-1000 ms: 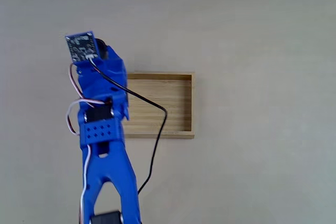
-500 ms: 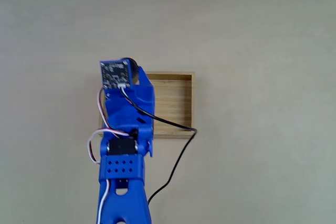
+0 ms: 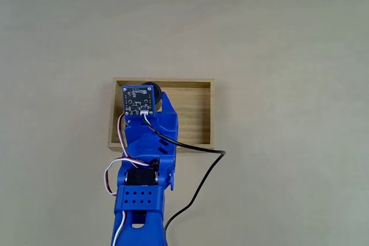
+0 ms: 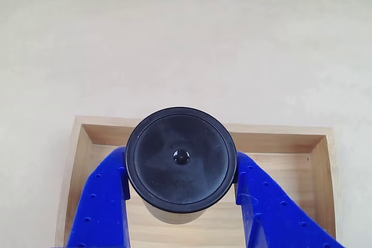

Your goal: Place the black cylinder in the wooden box then return to rest.

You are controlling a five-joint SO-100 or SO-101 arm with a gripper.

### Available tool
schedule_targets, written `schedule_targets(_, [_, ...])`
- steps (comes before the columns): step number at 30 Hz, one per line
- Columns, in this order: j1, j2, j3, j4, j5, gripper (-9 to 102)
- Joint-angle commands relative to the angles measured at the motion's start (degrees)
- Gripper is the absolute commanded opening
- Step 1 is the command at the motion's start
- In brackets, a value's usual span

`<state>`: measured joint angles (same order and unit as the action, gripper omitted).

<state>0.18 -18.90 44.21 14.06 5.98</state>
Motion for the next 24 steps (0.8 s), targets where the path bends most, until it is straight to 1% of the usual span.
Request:
schedule_targets(1, [0.97,-2.81,-0.88,-3.25,-0.79,18])
schedule_targets(24, [1.49,7.82,-0.09,-9.49,-0.44,18])
